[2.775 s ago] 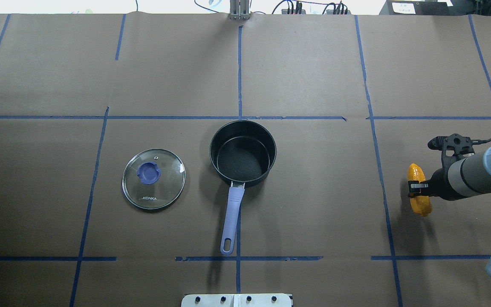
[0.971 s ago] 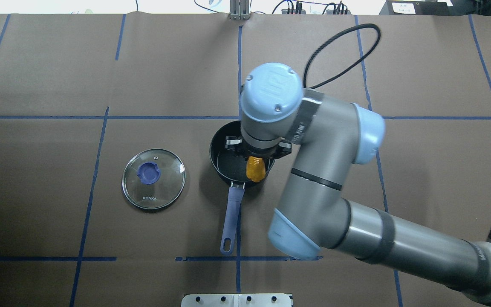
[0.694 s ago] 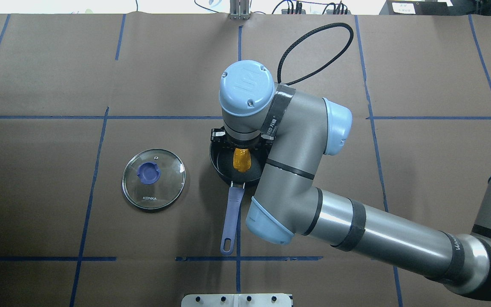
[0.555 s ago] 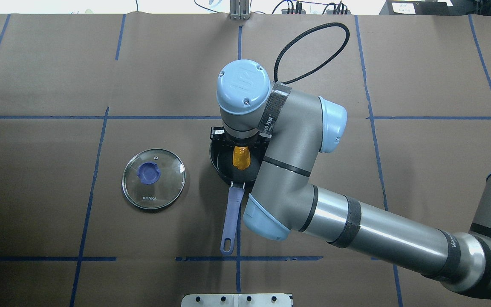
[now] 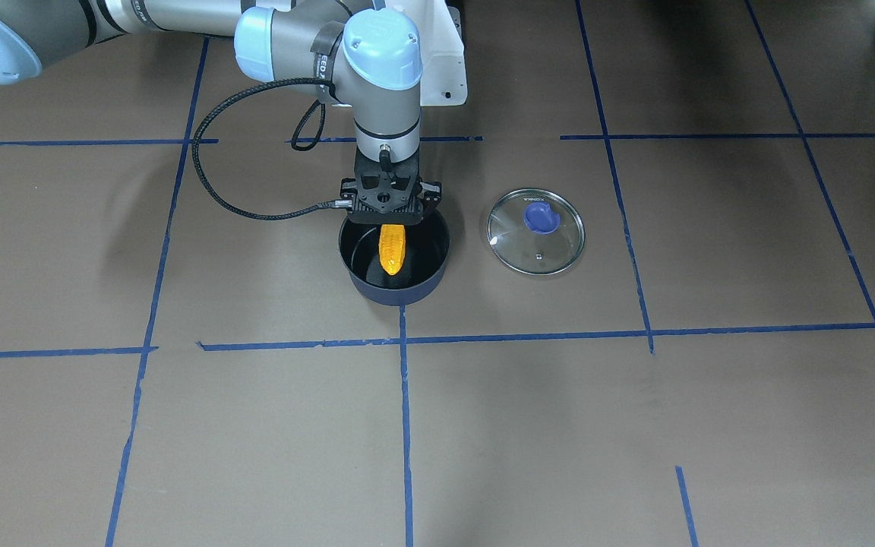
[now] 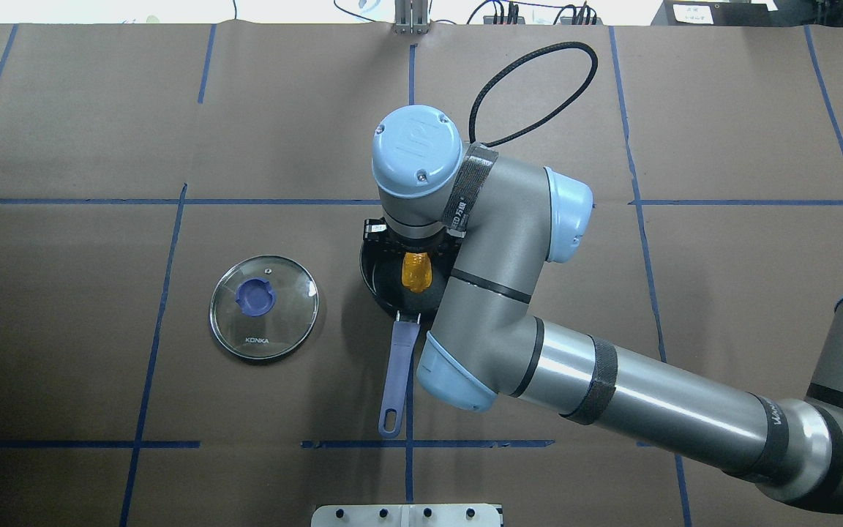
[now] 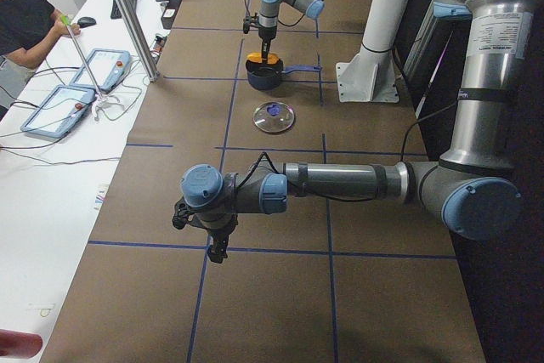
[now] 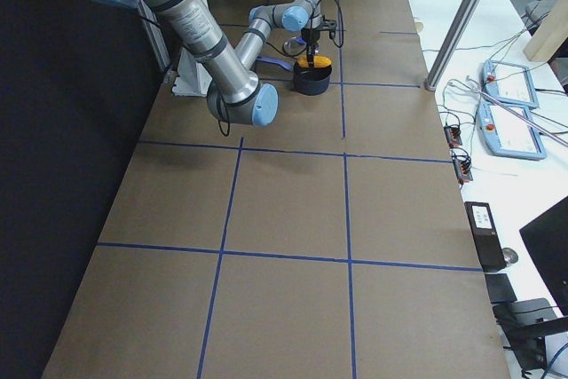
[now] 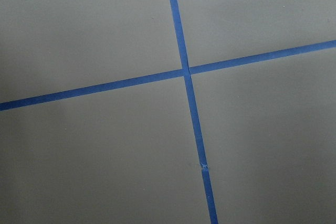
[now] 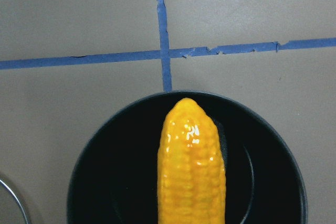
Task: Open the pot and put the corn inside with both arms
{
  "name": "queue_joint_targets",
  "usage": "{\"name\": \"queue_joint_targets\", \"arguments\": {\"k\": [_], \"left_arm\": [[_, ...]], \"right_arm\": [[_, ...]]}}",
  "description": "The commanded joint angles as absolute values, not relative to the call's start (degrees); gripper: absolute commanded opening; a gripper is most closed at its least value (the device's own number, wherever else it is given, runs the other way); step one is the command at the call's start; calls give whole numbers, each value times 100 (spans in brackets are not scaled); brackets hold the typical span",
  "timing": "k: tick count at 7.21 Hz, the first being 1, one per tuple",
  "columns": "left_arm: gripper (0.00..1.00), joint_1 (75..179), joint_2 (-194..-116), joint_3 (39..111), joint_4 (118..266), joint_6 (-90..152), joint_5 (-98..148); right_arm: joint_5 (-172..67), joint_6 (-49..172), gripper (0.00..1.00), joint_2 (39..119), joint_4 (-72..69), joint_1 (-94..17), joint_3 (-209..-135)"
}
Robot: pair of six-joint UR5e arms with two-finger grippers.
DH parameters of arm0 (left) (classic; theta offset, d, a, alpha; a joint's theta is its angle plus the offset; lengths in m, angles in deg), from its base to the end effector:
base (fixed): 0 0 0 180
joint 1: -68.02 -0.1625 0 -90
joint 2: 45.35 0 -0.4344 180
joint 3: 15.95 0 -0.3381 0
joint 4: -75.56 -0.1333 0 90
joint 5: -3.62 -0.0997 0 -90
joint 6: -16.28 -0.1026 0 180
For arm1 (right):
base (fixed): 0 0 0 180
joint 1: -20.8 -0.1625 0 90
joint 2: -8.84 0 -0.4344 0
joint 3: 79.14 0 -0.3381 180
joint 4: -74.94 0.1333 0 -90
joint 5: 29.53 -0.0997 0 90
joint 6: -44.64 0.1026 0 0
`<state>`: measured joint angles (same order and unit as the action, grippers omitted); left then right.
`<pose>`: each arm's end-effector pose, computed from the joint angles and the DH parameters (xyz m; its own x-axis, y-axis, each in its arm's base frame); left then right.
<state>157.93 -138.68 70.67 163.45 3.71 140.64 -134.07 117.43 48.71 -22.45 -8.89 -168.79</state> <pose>-0.0575 -0.4604 0.6701 0.6651 0.1916 -0.7218 -0.1499 0.9811 0.1223 -0.5482 -0.4363 0.1889 0.7112 0.0758 0.6989 -0.1277 0.9916 0.0223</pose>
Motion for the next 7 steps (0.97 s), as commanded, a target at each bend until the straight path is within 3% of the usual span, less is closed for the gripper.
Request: {"name": "queue_joint_targets", "arguments": {"k": [1,5,7], "left_arm": [[100,15793,-13869,7088,16345,380,14064],[100,15793,-13878,7097,16345,450,14064],[100,15784,-13887,7080,16345,459,14072]], "right_arm": [[-13421,11742,100,4874,-2253,-891,-16905],[-13508,11698,100,4917,-2279,-1100,-17150],[-14410,11009,100,5993,-2297,-1984,-18288]]}}
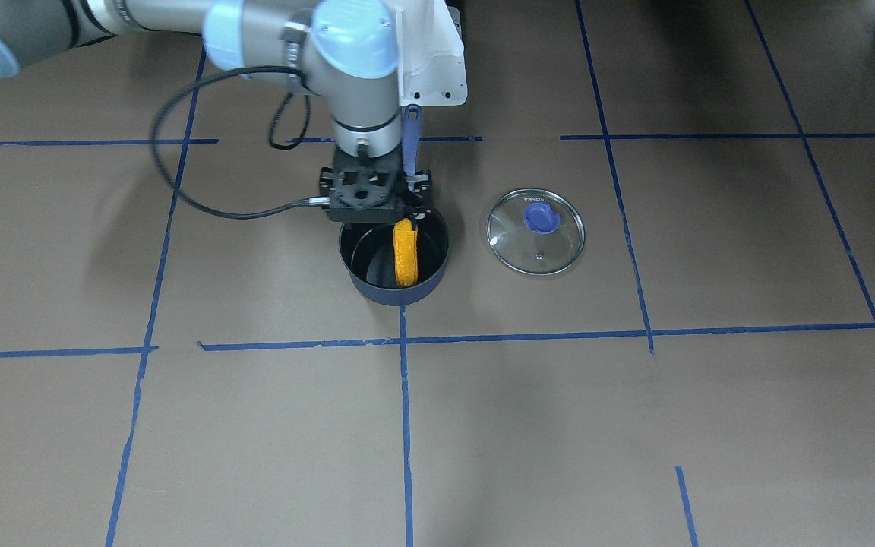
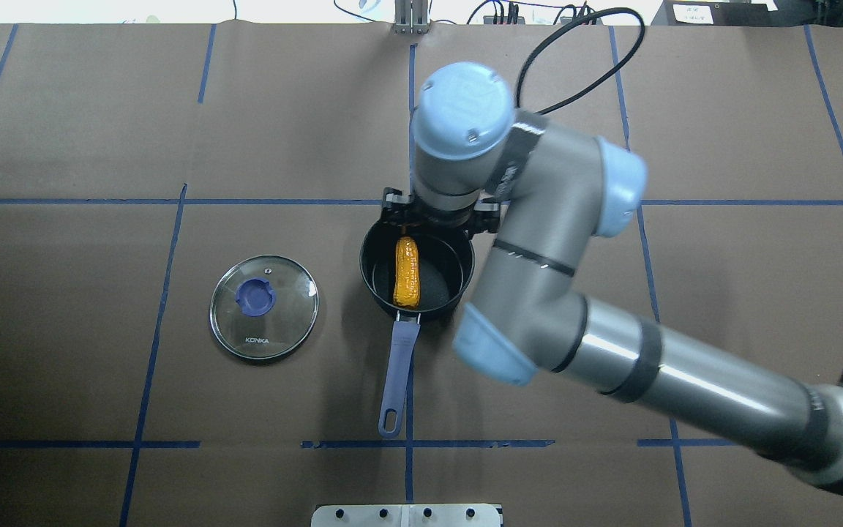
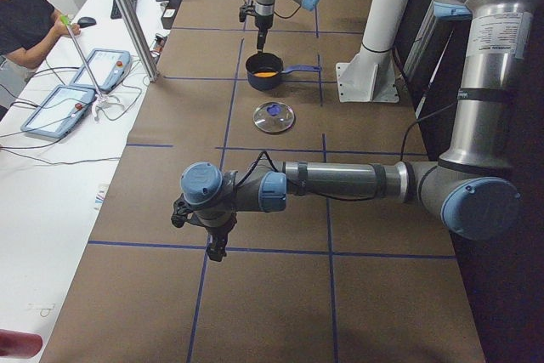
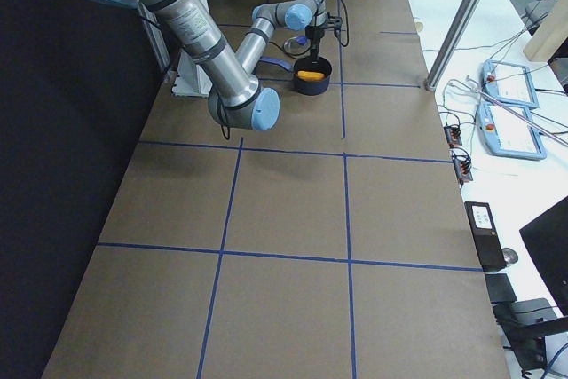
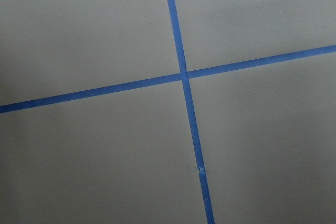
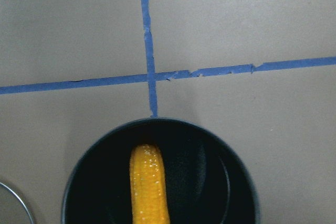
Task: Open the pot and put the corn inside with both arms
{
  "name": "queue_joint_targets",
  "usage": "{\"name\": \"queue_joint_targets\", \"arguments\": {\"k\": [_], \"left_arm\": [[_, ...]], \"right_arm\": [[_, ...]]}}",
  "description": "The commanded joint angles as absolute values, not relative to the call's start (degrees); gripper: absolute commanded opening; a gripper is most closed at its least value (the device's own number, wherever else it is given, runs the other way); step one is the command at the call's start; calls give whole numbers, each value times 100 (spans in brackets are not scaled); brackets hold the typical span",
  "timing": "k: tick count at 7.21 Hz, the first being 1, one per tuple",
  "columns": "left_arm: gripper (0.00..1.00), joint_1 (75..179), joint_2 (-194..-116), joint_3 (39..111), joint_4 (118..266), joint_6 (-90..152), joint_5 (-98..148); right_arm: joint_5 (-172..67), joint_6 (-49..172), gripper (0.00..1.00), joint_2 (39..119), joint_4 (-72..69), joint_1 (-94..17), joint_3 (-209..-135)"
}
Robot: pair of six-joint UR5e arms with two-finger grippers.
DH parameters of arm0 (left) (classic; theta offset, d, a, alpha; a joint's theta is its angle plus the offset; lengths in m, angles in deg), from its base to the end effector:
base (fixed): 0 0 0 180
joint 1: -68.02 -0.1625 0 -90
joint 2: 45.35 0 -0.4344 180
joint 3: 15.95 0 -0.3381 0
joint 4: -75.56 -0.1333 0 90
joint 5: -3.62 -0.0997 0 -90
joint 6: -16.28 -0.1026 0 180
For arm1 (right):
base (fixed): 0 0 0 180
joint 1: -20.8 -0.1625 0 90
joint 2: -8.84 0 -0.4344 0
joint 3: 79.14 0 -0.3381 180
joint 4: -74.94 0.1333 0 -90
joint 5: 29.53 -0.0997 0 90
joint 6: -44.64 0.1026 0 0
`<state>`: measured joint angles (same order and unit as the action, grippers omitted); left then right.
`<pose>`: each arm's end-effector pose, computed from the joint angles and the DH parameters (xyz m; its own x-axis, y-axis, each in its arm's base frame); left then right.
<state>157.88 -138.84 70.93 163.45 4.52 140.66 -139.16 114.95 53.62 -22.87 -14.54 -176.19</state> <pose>-0.0571 -0.4622 0.6668 0.6667 0.1836 -0.7223 -0.1413 0.9827 0.1194 -0.4764 -0.4590 0.2002 0.6671 0.0840 0.7402 -0.1361 0.9906 0.0102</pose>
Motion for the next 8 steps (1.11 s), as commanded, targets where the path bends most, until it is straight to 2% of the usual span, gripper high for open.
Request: {"name": "queue_joint_targets", "arguments": {"k": [1,4,8], "left_arm": [[100,15784,-13887,7097,16345,459,14072],[100,15784,-13878,7123,16336,468,14081],[100,15793,-13869,7141,16336,468,14072]], "right_arm": [[-14719,10334,100,6556,-2288,-2450,-18668],[-15213,7382,100,7893,-2244,-3926,-18673],[-15768,5218,100,9204,-2218,-5571,-18348]]}}
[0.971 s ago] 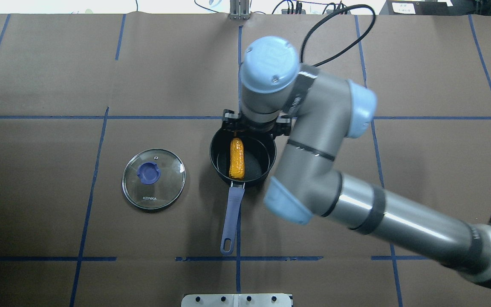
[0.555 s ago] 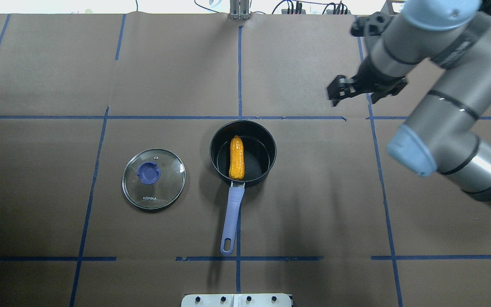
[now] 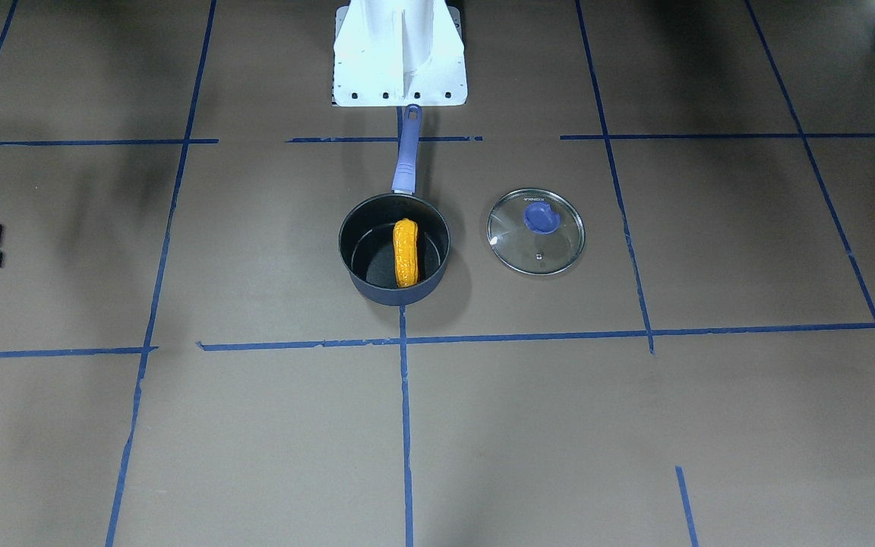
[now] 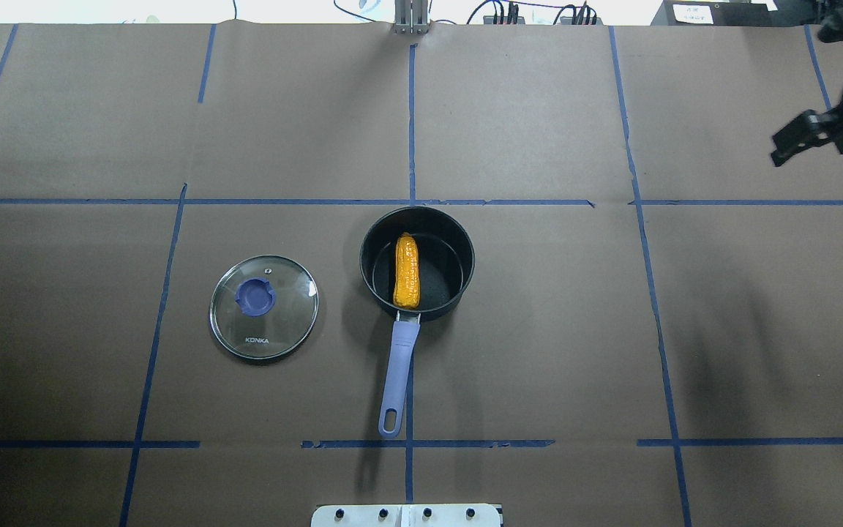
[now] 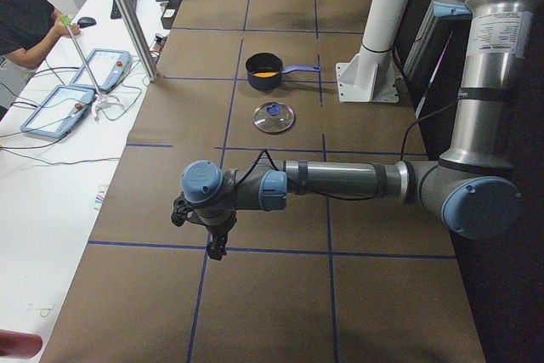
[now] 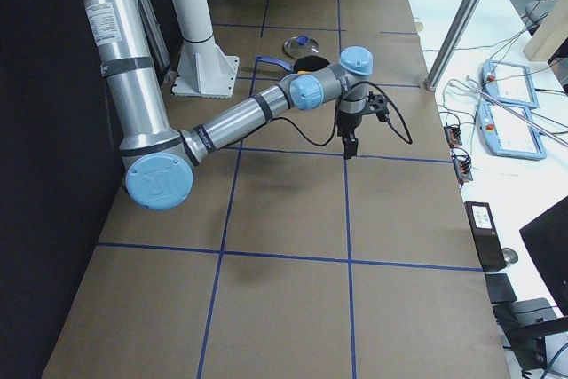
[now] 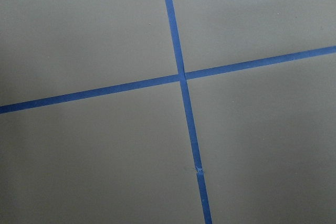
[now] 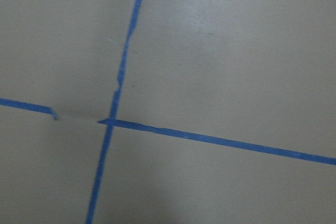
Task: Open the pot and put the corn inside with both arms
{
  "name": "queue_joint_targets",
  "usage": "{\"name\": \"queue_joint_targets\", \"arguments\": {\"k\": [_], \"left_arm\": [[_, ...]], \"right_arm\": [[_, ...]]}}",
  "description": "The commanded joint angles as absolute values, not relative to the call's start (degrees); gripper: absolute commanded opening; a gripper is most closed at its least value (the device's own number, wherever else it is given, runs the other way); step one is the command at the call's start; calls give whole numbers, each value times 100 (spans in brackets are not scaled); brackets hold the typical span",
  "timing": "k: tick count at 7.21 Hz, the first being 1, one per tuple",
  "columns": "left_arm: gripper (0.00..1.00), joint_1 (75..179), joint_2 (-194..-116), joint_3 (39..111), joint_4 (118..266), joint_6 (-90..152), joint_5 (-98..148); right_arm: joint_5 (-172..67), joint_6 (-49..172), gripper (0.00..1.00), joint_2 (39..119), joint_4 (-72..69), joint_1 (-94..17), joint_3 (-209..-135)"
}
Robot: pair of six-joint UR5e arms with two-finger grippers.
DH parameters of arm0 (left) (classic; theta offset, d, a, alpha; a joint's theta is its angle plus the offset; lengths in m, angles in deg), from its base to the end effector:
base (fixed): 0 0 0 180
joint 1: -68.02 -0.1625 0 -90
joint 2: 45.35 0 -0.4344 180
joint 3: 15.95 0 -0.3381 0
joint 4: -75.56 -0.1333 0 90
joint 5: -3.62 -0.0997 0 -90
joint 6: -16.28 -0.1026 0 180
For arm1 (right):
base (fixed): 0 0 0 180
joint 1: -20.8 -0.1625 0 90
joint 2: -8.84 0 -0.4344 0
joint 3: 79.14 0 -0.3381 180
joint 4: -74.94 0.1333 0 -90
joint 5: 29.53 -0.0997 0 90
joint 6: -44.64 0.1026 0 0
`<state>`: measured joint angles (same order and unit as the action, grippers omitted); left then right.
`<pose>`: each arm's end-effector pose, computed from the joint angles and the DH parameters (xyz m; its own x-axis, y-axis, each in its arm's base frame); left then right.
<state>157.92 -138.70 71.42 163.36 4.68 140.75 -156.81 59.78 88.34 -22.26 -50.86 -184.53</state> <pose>-0.0573 -0.4614 0.6643 0.6661 0.1836 -0.7229 -0.1385 0.9828 0.1220 -0.0910 -0.5007 0.4874 0.7479 -0.1847 0.6375 0.1064 0.9815 0.1595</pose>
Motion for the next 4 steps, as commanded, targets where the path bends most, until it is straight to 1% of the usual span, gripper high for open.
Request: {"name": "queue_joint_targets", "arguments": {"k": [1,2,3,4], "left_arm": [[100,15793,-13869,7167,16336,468,14081],[100,15793,-13861,7159,16336,468,14073],[100,15793,-13861,7159,16336,468,14072],[100,15793,-13852,7133,16336,468,14072]], "right_arm": [[-16090,5125,100,9407,-2218,-5810,-18077],[-16293,4663,100,9540,-2070,-6082,-17709],[-16408,3997,100,9558,-1790,-6476,-17183],[-16418,3920,100,9558,-1770,-6628,-16961]]}}
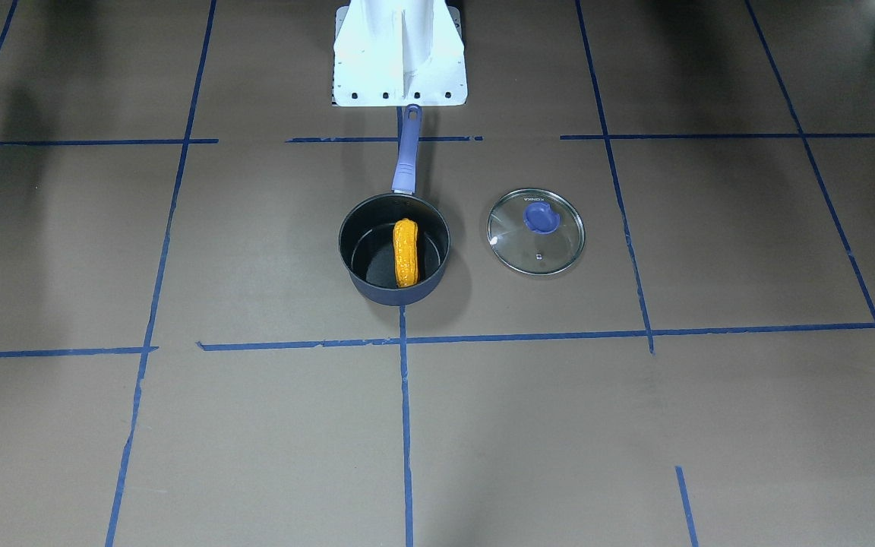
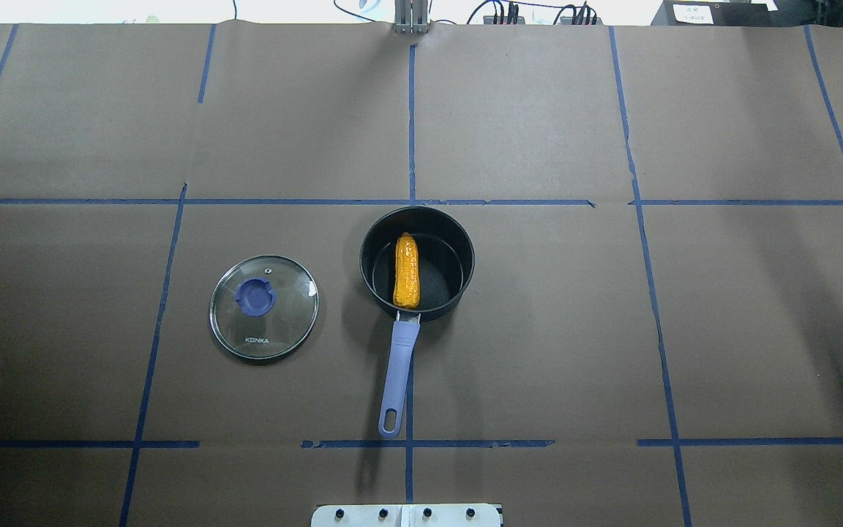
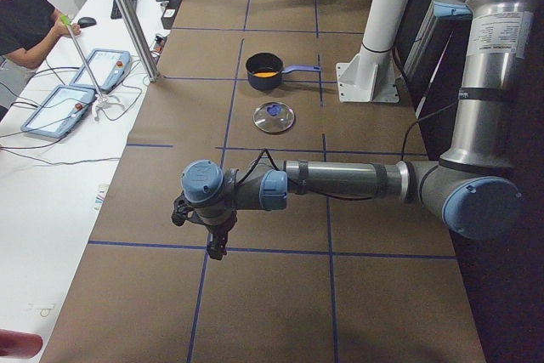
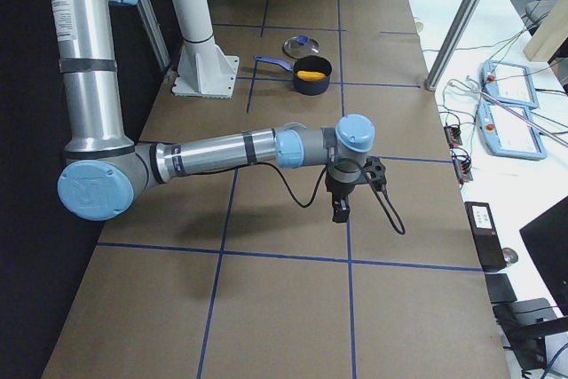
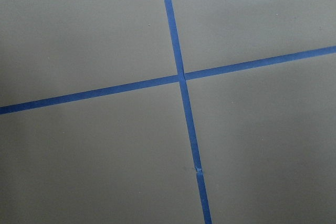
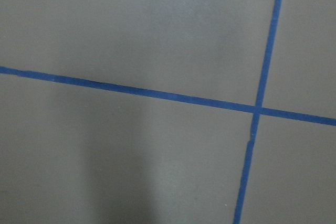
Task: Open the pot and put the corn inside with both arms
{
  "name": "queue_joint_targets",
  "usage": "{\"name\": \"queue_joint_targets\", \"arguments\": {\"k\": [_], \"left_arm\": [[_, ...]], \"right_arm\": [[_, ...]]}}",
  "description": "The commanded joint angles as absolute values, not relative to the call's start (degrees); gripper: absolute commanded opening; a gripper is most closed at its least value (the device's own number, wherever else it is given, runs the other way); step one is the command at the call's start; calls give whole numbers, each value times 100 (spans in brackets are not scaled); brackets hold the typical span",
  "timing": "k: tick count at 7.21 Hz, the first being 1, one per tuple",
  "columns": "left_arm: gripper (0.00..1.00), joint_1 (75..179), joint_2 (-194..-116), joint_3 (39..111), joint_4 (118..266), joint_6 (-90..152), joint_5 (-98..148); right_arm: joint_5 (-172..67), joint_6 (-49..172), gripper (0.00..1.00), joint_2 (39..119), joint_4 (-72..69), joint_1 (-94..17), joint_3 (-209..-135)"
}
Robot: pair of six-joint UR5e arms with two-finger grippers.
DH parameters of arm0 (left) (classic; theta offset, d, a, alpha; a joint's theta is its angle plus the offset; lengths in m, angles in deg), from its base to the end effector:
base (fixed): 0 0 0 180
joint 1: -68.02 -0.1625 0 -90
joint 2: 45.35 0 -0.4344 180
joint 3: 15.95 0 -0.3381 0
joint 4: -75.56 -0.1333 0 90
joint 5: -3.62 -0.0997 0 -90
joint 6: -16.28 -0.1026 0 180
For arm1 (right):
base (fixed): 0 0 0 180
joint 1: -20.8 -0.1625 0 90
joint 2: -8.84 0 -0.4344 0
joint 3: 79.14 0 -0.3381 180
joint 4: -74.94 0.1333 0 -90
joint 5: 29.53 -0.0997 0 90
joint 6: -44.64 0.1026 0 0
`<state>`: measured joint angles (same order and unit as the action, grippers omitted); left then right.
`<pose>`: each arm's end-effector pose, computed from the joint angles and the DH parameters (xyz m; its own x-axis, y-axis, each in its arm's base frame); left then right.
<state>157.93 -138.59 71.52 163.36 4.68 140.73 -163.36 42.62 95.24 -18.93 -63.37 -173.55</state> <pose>-0.0574 -0.4606 0.6644 0.6664 0.1834 -0.7227 -0.1384 0.9829 0.1218 0.0145 -0.4708 0.6156 0.7086 -0.1579 0.6877 0.1264 0.9873 0.0965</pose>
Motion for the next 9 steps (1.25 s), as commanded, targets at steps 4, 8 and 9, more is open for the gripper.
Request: {"name": "queue_joint_targets", "arguments": {"k": [4,8,9], "left_arm": [[100,15793,-13625,7044,16344,424,14055],[100,15802,-13624,7176,16248,485,14046],[100,15819,-13623,7185,16248,485,14055]], "right_arm": [[-16357,3911,100,9900,-1725,-6804,-16949],[-16568,3955,100,10253,-1260,-6937,-16967],[-16568,3955,100,10253,-1260,-6955,-16967]]}}
